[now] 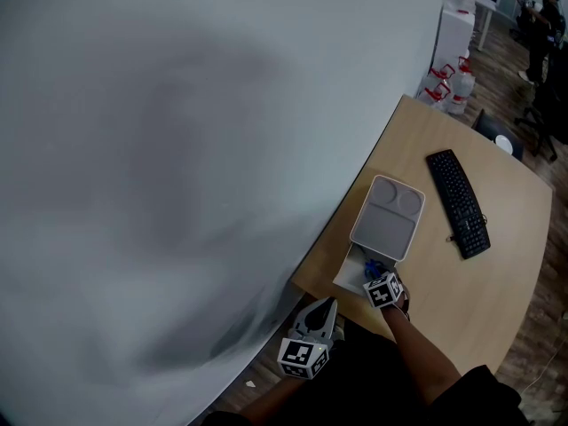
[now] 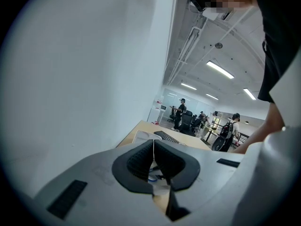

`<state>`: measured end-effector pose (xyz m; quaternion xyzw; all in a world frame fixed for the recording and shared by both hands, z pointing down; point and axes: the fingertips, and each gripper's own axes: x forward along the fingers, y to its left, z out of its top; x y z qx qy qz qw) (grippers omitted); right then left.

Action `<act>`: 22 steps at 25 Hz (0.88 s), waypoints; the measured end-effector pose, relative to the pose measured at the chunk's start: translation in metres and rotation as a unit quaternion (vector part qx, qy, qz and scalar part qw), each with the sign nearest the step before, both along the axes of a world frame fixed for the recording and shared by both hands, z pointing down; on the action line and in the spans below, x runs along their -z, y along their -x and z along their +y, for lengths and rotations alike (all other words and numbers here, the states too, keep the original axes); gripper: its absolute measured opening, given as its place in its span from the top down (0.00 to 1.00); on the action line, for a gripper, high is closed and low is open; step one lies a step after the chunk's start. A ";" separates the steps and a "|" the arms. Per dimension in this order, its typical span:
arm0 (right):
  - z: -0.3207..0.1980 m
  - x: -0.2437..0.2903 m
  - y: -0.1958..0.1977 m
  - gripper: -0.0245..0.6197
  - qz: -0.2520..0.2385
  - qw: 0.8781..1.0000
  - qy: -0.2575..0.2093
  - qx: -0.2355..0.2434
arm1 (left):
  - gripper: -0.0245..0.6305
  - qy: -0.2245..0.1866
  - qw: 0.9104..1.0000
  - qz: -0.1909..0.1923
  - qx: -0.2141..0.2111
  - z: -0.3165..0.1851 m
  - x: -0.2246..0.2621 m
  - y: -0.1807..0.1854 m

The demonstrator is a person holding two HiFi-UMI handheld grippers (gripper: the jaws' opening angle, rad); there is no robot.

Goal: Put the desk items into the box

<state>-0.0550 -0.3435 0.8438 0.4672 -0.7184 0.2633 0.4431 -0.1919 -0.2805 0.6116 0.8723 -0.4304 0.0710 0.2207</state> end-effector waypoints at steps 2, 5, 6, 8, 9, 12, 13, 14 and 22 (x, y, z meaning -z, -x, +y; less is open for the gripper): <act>0.001 0.004 0.000 0.72 -0.010 1.000 -0.009 -0.015 | 0.94 -0.001 1.000 0.003 0.005 0.002 0.000 0.004; 0.005 0.020 0.002 0.74 -0.023 0.999 -0.027 -0.031 | 0.94 -0.006 1.000 0.009 0.011 0.009 0.007 0.010; 0.007 0.027 0.003 0.74 -0.026 0.999 -0.033 -0.035 | 0.94 -0.008 1.000 0.012 0.013 0.012 0.011 0.012; 0.013 0.045 0.006 0.76 -0.032 0.998 -0.044 -0.043 | 0.94 -0.008 1.000 0.021 0.017 0.019 0.017 0.018; 0.017 0.055 0.007 0.77 -0.036 0.997 -0.050 -0.049 | 0.94 -0.007 0.999 0.025 0.018 0.023 0.020 0.020; 0.028 0.089 0.004 0.82 -0.050 0.993 -0.074 -0.071 | 0.94 0.003 0.999 0.046 0.012 0.035 0.019 0.013; 0.033 0.102 0.001 0.83 -0.055 0.992 -0.081 -0.079 | 0.94 0.007 0.999 0.052 0.006 0.039 0.017 0.008; 0.038 0.114 -0.003 0.84 -0.059 0.990 -0.087 -0.088 | 0.94 0.010 0.998 0.056 -0.002 0.044 0.013 0.001; 0.084 0.174 -0.052 0.85 -0.059 0.978 -0.155 -0.127 | 0.94 0.008 0.994 0.089 -0.062 0.062 0.014 -0.049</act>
